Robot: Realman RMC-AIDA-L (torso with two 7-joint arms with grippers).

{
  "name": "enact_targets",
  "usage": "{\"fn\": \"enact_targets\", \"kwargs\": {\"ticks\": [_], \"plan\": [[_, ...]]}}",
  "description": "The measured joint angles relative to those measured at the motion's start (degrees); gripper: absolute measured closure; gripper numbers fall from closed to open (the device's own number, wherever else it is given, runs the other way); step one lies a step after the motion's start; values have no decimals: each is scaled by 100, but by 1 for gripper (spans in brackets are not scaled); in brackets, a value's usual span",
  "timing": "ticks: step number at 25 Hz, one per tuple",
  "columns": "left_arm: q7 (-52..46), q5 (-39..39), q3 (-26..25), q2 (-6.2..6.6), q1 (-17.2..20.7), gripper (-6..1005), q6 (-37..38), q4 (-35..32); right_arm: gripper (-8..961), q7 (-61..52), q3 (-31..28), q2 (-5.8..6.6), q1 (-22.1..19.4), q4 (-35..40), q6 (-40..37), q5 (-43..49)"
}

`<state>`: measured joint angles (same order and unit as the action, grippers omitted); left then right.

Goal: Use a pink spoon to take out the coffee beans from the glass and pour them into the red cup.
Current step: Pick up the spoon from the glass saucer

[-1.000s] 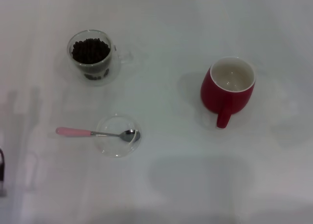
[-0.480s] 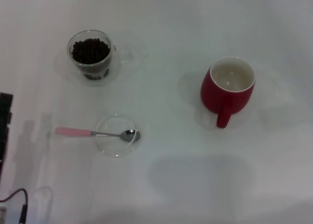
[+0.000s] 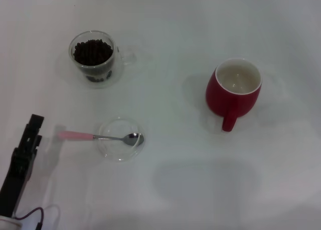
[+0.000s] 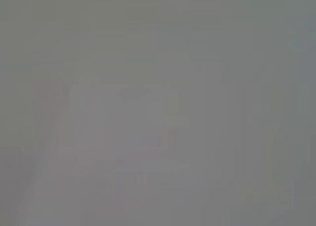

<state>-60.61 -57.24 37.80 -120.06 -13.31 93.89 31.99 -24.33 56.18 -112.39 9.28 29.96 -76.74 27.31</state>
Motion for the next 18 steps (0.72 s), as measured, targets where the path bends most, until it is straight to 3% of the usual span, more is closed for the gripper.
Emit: {"fn": "enact_targets", "kwargs": {"ticks": [4,18], "plan": [[-348,-320,-29,-14,-55,136,-321,-340,254,0,9,-21,26,9,37,73],[-674,-832,-52,-19,-460,137,-1019,-546,255,-1,-30,-63,42,-5,94,152]]}}
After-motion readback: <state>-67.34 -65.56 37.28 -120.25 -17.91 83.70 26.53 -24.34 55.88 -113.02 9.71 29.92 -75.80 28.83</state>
